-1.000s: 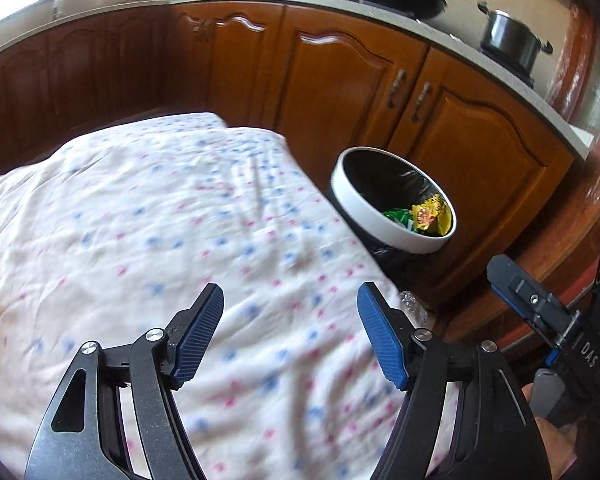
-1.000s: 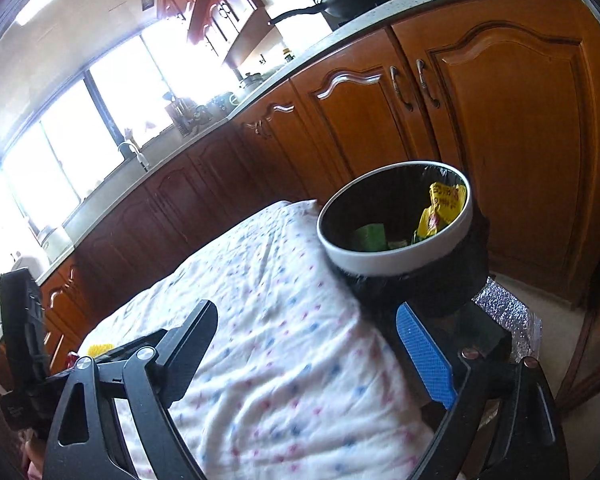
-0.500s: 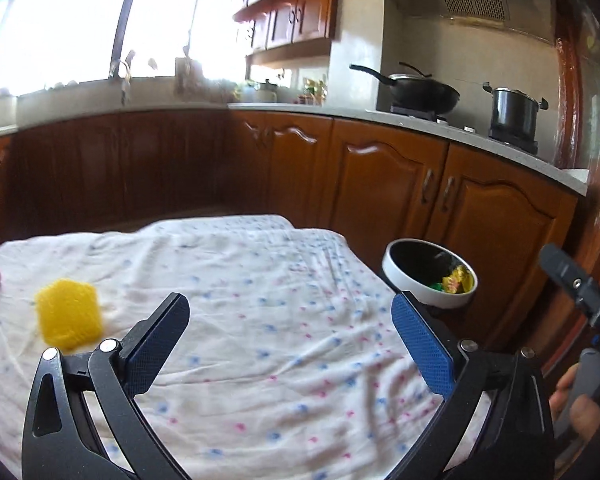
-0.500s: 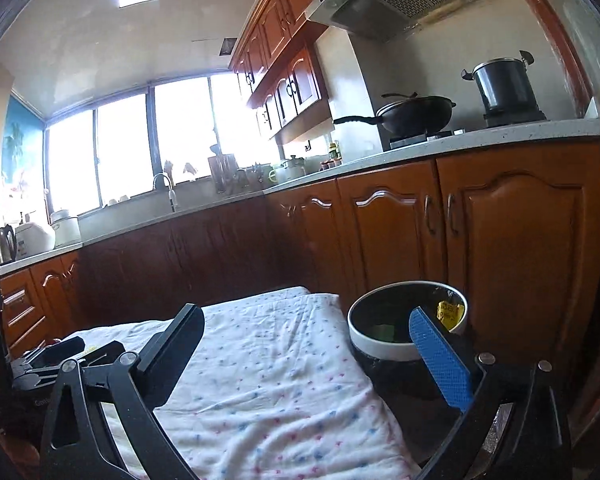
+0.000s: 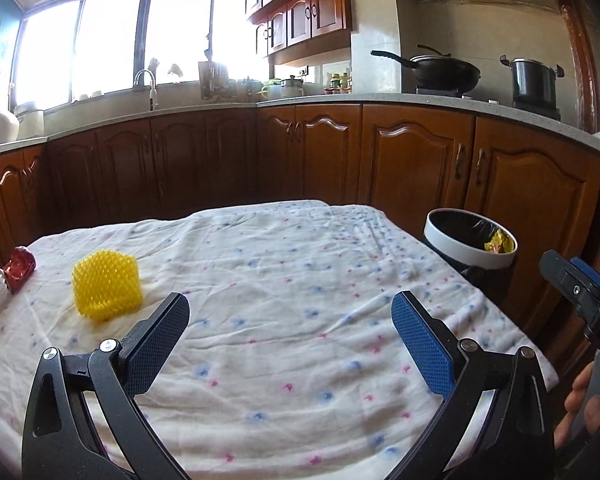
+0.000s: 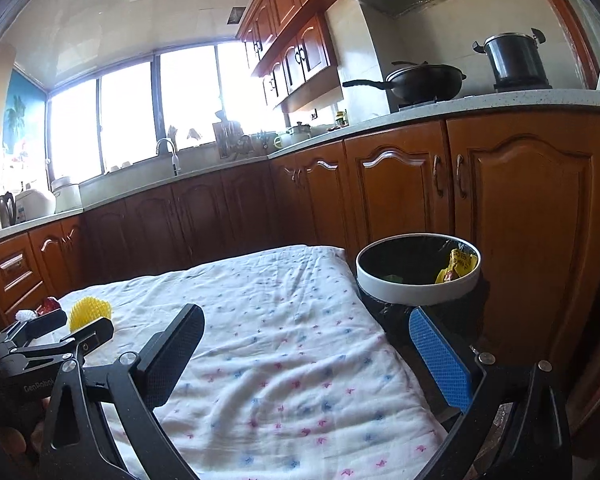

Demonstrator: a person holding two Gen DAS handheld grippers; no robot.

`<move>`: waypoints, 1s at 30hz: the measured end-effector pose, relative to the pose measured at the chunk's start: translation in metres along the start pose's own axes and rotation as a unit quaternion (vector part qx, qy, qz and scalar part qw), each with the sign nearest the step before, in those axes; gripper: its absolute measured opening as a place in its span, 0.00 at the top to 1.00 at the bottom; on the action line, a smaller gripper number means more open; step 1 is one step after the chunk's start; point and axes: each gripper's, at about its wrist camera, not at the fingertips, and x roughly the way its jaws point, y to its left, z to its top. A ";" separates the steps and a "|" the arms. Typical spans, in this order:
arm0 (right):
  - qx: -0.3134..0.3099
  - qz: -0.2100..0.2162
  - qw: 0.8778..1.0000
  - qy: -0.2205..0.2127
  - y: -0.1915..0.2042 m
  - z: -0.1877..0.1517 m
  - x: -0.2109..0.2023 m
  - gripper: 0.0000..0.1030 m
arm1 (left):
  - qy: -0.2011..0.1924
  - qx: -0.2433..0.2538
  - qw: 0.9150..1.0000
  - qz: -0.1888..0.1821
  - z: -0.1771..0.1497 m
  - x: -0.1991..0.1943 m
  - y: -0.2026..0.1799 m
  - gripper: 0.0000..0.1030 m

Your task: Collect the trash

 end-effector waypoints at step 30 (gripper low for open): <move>0.000 0.016 1.000 0.001 0.002 -0.006 0.005 0.00 | -0.007 0.002 1.000 0.022 -0.004 -0.005 0.006 0.00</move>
